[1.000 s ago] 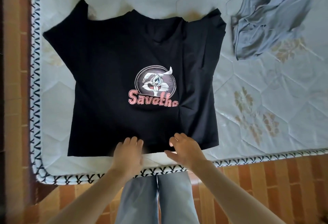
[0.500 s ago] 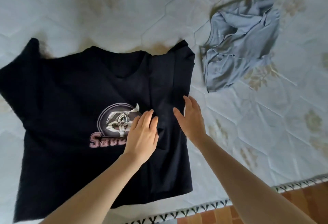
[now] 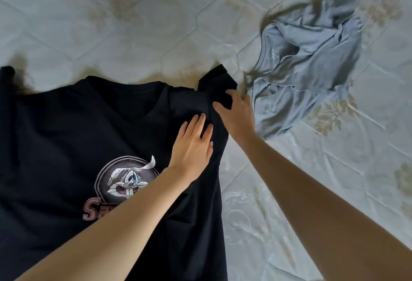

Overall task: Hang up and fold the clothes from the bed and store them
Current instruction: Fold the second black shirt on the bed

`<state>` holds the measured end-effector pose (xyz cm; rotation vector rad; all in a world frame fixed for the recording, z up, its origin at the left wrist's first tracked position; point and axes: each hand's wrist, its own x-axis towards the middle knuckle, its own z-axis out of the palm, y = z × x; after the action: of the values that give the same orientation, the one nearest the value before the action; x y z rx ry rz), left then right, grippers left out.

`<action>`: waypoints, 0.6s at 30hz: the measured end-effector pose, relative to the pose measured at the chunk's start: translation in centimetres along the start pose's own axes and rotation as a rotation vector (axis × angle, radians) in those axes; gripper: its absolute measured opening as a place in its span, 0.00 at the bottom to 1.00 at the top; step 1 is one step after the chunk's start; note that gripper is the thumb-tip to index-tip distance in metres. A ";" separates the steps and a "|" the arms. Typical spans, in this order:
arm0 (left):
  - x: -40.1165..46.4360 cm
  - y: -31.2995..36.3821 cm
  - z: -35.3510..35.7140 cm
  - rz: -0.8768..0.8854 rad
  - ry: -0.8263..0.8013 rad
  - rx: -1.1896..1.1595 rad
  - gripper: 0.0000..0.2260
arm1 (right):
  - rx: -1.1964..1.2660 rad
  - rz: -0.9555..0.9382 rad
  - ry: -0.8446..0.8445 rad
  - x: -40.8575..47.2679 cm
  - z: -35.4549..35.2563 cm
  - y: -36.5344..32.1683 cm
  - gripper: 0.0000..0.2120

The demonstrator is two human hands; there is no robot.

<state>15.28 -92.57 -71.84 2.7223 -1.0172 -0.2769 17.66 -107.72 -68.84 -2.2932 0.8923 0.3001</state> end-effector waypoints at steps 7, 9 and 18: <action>1.6 2.8 -1.7 -0.392 -0.090 -0.198 0.25 | 0.001 0.036 -0.060 1.4 -1.2 0.1 0.20; 1.8 3.1 -1.8 -0.343 -0.081 -0.193 0.24 | 0.014 0.016 -0.038 0.9 -2.5 0.5 0.21; 0.6 6.5 -0.1 0.116 -0.061 -0.241 0.25 | 0.436 0.370 0.222 -6.1 -5.3 7.3 0.12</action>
<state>11.68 -97.73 -70.07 2.4442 -1.0773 -0.4346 8.13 -111.97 -65.82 -1.7757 1.3507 -0.0006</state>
